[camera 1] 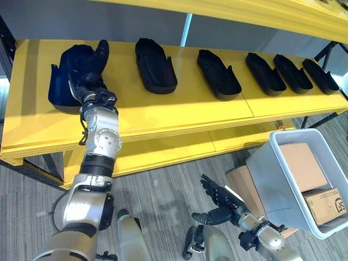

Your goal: Move parts from the plastic box to the shelf.

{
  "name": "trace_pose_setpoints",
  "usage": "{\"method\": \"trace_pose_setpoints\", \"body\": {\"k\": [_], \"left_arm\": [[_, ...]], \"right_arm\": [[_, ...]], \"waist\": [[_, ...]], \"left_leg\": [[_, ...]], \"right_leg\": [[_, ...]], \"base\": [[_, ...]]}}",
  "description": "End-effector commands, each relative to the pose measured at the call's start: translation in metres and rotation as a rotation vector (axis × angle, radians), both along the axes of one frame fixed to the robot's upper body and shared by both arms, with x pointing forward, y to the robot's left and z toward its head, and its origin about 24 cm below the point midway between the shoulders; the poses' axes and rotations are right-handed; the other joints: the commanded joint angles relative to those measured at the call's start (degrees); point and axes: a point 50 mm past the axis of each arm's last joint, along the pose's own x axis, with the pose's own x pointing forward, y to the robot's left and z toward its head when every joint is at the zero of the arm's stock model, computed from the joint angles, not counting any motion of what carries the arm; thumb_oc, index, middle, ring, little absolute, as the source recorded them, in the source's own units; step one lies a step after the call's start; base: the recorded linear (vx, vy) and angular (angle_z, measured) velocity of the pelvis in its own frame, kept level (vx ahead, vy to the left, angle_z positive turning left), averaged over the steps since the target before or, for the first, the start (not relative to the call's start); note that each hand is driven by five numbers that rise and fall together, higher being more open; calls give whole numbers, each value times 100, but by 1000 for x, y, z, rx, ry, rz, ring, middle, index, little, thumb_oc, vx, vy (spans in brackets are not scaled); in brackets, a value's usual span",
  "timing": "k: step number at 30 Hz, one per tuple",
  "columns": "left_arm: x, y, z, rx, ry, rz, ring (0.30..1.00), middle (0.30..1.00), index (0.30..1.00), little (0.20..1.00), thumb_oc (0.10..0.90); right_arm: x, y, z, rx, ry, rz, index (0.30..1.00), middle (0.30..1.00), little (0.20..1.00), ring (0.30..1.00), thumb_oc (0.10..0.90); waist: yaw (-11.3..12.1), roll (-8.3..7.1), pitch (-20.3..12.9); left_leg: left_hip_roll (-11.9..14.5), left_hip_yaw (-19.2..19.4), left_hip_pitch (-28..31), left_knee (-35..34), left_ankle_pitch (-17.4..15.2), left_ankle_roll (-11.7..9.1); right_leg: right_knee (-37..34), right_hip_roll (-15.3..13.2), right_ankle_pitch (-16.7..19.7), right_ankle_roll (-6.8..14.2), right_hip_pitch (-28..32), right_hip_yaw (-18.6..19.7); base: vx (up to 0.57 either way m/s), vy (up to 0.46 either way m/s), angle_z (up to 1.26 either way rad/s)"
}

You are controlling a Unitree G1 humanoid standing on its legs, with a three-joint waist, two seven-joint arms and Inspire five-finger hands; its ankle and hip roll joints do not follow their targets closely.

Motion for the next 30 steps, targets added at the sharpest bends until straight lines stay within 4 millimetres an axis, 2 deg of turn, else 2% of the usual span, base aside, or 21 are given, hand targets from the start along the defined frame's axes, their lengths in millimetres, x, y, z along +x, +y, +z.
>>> {"method": "trace_pose_setpoints", "body": {"k": [1, 6, 9, 16, 20, 24, 26, 27, 28, 30], "left_arm": [[-8, -28, 84, 79, -322, -61, 1000, 1000, 1000, 1000, 900], [-10, -32, 90, 107, -344, -73, 1000, 1000, 1000, 1000, 900], [-19, -32, 101, 228, -383, -61, 1000, 1000, 1000, 1000, 900], [-28, -26, 105, 432, -358, 24, 1000, 1000, 1000, 1000, 900], [-28, -13, 102, 620, -264, 153, 1000, 1000, 1000, 1000, 900], [-23, 1, 91, 799, -130, 233, 1000, 1000, 1000, 1000, 900], [-23, 3, 90, 828, -117, 250, 1000, 1000, 1000, 1000, 900], [-21, 8, 87, 897, -68, 277, 1000, 1000, 1000, 1000, 900], [-18, 17, 82, 1040, 33, 331, 1000, 1000, 1000, 1000, 900], [-16, 20, 80, 1065, 59, 330, 1000, 1000, 1000, 1000, 900]], "right_arm": [[13, -16, 24, 7, -143, -34, 1000, 1000, 1000, 1000, 900], [14, -17, 24, 10, -143, -37, 1000, 1000, 1000, 1000, 900], [12, -20, 25, -3, -145, -36, 1000, 1000, 1000, 1000, 900], [13, -23, 25, -34, -156, -34, 1000, 1000, 1000, 1000, 900], [14, -24, 25, -52, -162, -26, 1000, 1000, 1000, 1000, 900], [13, -29, 24, -65, -155, -33, 1000, 1000, 1000, 1000, 900], [13, -30, 24, -66, -156, -33, 1000, 1000, 1000, 1000, 900], [13, -31, 24, -68, -154, -36, 1000, 1000, 1000, 1000, 900], [12, -34, 25, -71, -154, -37, 1000, 1000, 1000, 1000, 900], [12, -35, 26, -70, -156, -38, 1000, 1000, 1000, 1000, 900]], "waist": [[-106, 194, -421], [-100, 223, -399], [-17, 281, -325], [92, 339, -207], [142, 340, -121], [157, 325, -72], [158, 322, -65], [158, 318, -60], [141, 326, -48], [139, 324, -38]], "left_leg": [[406, -361, 280, 377, -479, -291], [391, -360, 272, 400, -485, -281], [348, -388, 260, 381, -467, -256], [285, -429, 220, 366, -435, -217], [265, -438, 223, 355, -413, -208], [278, -429, 239, 367, -408, -204], [277, -430, 246, 367, -408, -205], [279, -432, 245, 373, -406, -205], [287, -439, 240, 375, -401, -206], [294, -426, 250, 356, -396, -206]], "right_leg": [[-642, -123, 843, 408, -82, 594], [-630, -127, 844, 409, -92, 603], [-641, -149, 840, 400, -58, 538], [-642, -168, 836, 380, -14, 480], [-626, -188, 831, 371, 13, 458], [-612, -200, 837, 359, 21, 459], [-617, -200, 837, 361, 25, 466], [-612, -201, 835, 361, 27, 470], [-601, -208, 833, 362, 14, 480], [-601, -209, 833, 365, 11, 490]], "base": [[0, 0, 0], [-6, 7, -4], [-11, 7, 0], [-24, 5, 8], [-25, 10, 3], [-20, 4, 5], [-7, 3, 2], [0, 0, 0], [0, 0, 0], [0, 0, 0]]}}
